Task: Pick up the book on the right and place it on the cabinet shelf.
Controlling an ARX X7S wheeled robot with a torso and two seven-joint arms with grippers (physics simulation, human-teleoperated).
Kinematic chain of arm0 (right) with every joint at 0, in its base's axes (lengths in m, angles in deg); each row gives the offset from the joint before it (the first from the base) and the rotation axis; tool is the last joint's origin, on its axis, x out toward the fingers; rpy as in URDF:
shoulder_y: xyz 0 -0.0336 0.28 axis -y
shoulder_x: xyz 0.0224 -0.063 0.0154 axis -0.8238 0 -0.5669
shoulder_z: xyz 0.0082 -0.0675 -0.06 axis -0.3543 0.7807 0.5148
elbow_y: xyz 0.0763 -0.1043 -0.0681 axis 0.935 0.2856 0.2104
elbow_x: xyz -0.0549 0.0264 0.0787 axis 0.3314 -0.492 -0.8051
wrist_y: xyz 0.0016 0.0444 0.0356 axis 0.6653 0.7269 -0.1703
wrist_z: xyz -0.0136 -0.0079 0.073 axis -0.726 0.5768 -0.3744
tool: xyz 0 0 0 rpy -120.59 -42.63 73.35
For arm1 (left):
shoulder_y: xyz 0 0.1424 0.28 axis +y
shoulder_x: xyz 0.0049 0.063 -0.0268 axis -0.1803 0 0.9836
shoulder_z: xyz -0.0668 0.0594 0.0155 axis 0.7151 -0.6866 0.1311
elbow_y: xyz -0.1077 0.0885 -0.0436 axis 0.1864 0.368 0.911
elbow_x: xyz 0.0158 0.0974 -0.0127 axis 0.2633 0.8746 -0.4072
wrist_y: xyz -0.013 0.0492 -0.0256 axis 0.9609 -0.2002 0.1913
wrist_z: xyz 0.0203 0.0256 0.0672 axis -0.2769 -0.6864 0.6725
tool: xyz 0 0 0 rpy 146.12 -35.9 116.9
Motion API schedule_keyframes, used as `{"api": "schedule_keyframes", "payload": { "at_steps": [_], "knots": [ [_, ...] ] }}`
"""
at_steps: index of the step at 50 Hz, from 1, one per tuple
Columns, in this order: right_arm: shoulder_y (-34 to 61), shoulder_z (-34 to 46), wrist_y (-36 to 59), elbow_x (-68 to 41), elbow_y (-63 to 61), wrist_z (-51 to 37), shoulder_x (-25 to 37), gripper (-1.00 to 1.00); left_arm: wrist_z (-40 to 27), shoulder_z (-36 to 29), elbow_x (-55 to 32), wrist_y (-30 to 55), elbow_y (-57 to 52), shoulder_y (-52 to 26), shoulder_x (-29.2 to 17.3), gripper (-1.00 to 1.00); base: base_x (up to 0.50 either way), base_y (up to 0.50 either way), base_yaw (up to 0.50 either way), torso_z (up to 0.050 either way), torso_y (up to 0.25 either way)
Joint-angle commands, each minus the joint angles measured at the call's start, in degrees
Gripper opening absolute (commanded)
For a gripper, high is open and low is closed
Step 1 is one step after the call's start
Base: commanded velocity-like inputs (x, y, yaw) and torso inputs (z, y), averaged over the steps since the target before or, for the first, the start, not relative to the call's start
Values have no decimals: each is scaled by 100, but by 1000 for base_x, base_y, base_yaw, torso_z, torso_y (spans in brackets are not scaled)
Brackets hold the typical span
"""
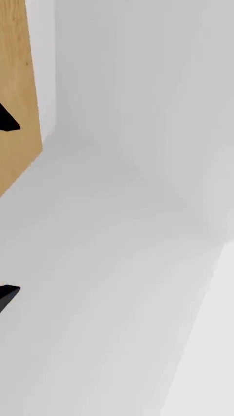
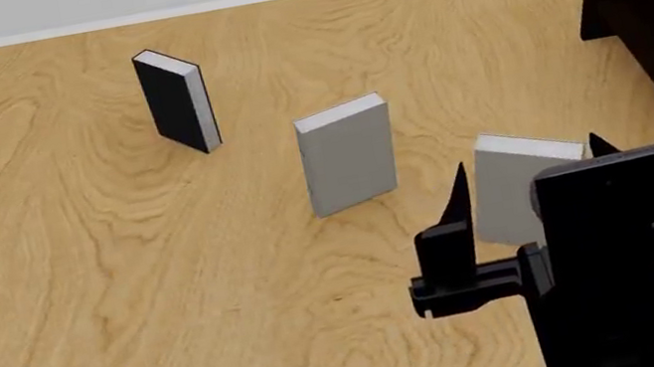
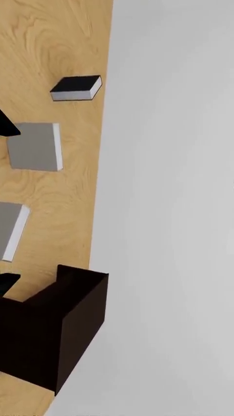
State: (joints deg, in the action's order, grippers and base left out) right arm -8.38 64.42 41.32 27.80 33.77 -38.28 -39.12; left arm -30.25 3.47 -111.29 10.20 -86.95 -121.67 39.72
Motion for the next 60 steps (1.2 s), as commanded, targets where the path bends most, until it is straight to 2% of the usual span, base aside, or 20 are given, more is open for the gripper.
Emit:
{"api": "schedule_keyframes", "payload": {
  "at_steps": [1,4,7,19,45,53,60],
  "knots": [
    [6,-28,-103,-38,83,-33,-14,100,-385,1477,-1465,90,-69,-294,-88,100,0,0,0,0,0],
    [33,-61,-56,-62,53,-51,-18,100,-777,1636,-1938,120,-11,-308,-138,100,0,0,0,0,0],
    [66,-126,13,-140,34,-36,-48,100,-929,1411,-1984,102,-35,-246,-228,100,0,0,0,0,0],
    [123,-132,12,-231,38,-16,-41,100,-1392,1231,-2412,78,11,-149,-392,100,167,0,0,0,0],
    [54,82,-151,-108,111,-164,63,100,-1632,796,-2513,-386,156,257,-498,100,310,0,0,0,0],
    [34,153,-127,-93,110,-192,103,100,-1688,693,-2537,-462,181,334,-533,100,-4,0,0,0,0],
    [30,58,-66,-103,50,-283,89,100,-1710,624,-2541,-557,212,411,-542,100,-186,3,-455,0,0]
  ]
}}
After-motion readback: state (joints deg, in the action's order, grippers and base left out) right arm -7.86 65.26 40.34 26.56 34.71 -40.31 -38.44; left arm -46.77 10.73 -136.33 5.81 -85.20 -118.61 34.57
